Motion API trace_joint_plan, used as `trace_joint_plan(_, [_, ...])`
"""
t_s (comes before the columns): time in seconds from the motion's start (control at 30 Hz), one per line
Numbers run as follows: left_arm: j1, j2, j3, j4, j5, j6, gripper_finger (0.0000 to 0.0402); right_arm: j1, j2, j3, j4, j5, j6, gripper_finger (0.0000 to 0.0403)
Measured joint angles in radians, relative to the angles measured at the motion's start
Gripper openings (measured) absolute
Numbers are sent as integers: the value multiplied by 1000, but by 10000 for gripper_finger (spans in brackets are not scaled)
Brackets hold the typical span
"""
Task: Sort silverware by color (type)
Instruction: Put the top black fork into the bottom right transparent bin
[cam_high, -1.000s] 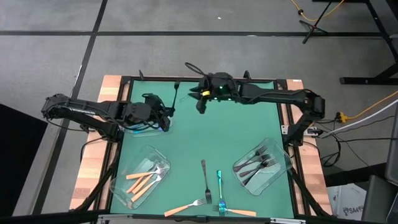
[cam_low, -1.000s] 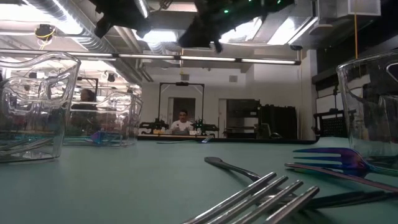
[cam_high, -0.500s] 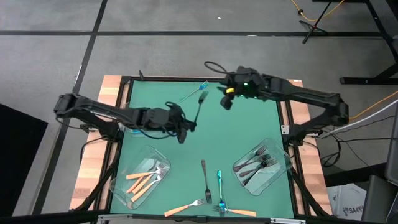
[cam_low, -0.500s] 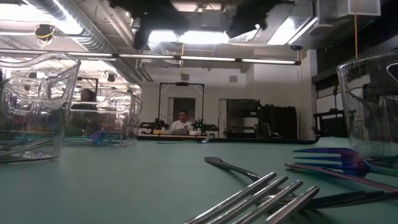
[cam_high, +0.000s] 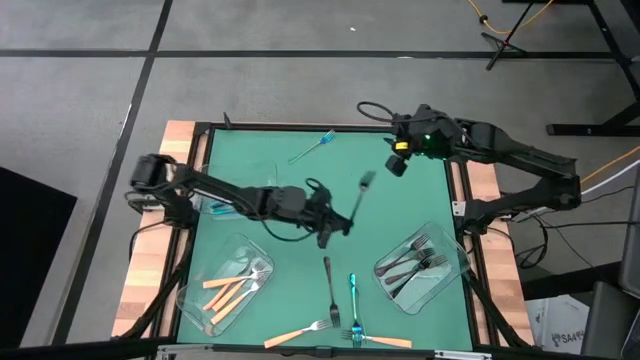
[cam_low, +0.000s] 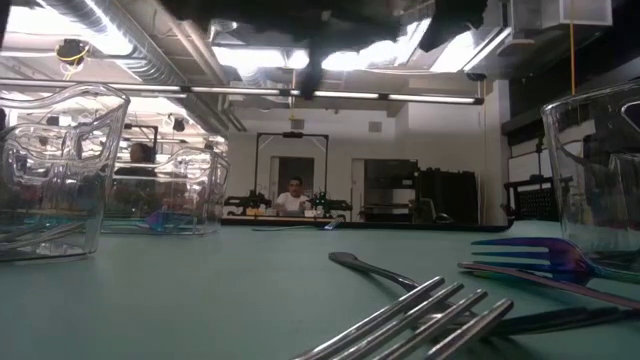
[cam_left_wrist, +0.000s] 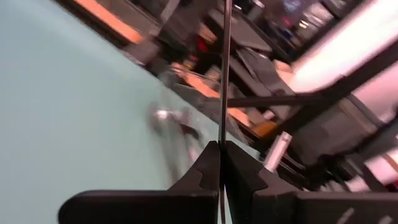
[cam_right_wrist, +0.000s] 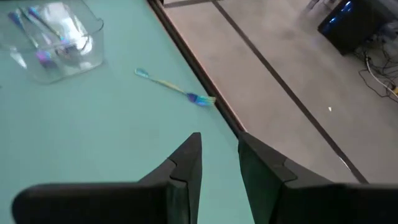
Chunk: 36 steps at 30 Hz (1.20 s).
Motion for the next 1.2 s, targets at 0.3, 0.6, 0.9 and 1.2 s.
trace_joint_plan(0.3, [-29, 260, 343, -168, 137, 14, 0, 1, -96, 0, -109, -5, -2, 95])
trace_joint_plan(0.6, [-93, 464, 600, -239, 139, 45, 0, 1, -162, 1, -151, -47, 1, 95])
trace_joint_plan(0.9, [-127, 567, 666, -242, 92, 52, 0, 0, -156, 1, -159, -49, 1, 95])
trace_joint_plan(1.2, [-123, 586, 666, -237, 11, 92, 0, 0, -156, 1, -158, -49, 1, 95])
